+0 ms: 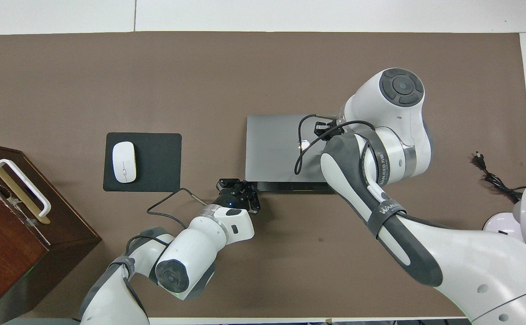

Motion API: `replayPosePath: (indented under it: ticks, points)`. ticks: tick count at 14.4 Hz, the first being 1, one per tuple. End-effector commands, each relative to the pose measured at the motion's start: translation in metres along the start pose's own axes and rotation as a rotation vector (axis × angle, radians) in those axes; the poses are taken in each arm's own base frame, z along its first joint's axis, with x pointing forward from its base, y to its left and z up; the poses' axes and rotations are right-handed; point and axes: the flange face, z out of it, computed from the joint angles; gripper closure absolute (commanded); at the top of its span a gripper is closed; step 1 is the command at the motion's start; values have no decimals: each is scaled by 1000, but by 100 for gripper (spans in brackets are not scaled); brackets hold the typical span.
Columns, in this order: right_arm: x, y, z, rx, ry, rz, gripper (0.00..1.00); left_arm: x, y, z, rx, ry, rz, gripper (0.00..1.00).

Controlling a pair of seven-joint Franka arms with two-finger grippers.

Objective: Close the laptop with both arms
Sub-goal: 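Press the lowered screen flat onto the base with the right gripper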

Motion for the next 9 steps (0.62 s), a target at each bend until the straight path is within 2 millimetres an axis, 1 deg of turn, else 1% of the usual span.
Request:
replayPosePath:
  ticks: [1,4,6,7,9]
  points:
    - [-2,0,3,27,-2,-1,100,-44,13,9,-15,-110,23,100]
    - [-2,-2,1,29,2,9,100,-44,13,9,-15,-110,22,100]
    - [-1,-4,-14,43,21,15,100,-44,13,9,-15,-110,23,100]
    - [0,-5,-31,57,40,14,100,-44,13,9,-15,-110,23,100]
    - [7,1,-62,84,80,23,100,-44,13,9,-15,-110,23,100]
